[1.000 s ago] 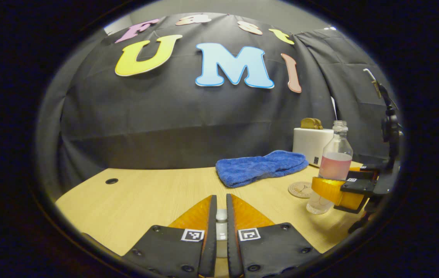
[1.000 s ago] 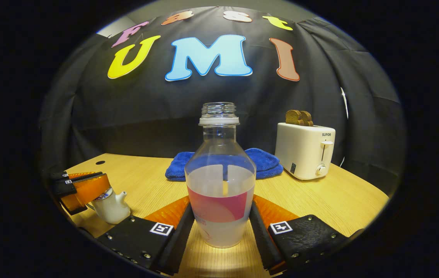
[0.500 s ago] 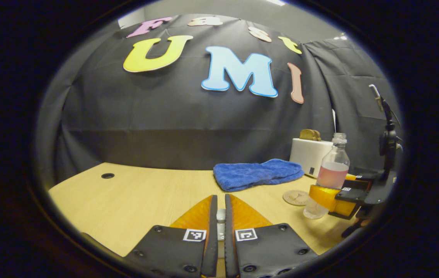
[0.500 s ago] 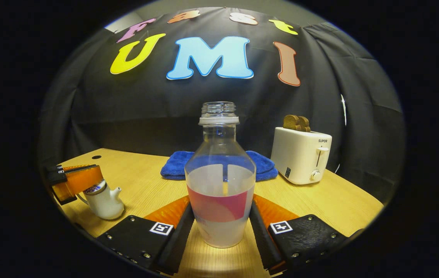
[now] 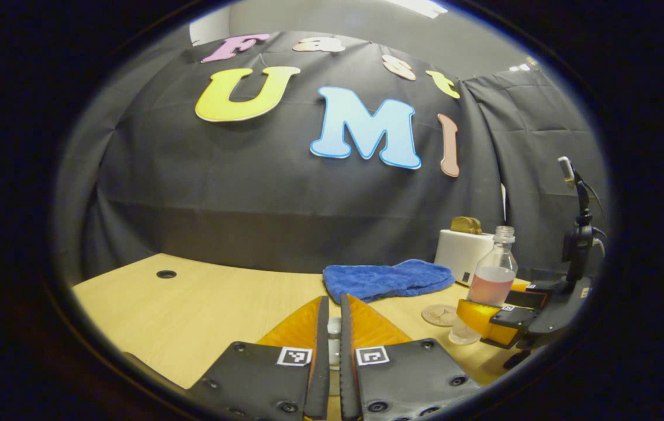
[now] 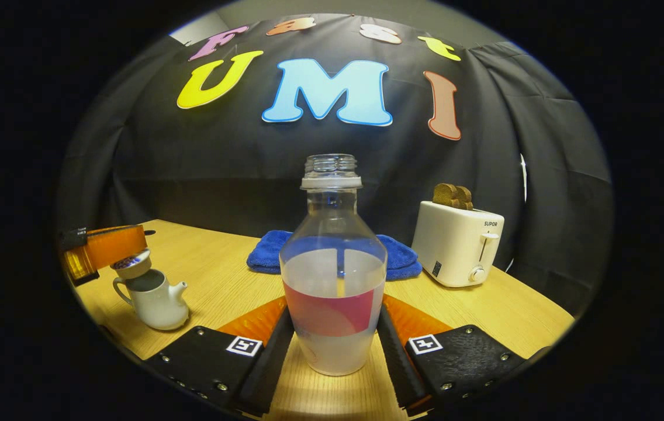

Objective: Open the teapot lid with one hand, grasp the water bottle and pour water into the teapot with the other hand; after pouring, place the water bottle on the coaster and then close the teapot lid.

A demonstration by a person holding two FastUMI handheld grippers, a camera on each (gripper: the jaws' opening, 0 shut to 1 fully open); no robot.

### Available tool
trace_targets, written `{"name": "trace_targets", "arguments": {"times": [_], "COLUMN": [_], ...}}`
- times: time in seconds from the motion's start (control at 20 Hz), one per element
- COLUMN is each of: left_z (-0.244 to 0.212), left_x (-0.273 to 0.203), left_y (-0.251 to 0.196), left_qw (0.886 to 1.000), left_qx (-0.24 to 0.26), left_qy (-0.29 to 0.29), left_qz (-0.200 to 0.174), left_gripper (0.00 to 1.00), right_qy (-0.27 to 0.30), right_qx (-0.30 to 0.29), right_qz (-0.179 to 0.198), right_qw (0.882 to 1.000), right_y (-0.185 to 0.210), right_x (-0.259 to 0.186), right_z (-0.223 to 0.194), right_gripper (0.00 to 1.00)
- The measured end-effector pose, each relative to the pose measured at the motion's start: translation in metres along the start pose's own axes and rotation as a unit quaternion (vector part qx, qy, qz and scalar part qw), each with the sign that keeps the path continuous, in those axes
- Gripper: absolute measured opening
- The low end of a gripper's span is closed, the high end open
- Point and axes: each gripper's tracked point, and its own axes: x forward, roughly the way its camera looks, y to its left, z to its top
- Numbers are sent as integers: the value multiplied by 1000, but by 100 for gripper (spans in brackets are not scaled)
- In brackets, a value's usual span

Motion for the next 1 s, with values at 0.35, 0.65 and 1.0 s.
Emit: {"name": "trace_targets", "arguments": {"times": [0.35,0.65,1.0], "left_z": [18,27,25], "left_x": [-8,-11,-13], "left_y": [14,64,104], "left_qw": [1000,998,996], "left_qx": [-5,-40,-56], "left_qy": [-16,-30,-36], "left_qz": [2,36,67], "left_gripper": [14,14,13], "right_qy": [-22,-27,-61], "right_qx": [-84,-265,-476], "right_qz": [1,-12,-49], "right_qw": [996,964,876], "right_y": [20,51,60], "right_x": [-7,-10,0], "right_z": [9,7,36], "right_gripper": [76,76,76]}}
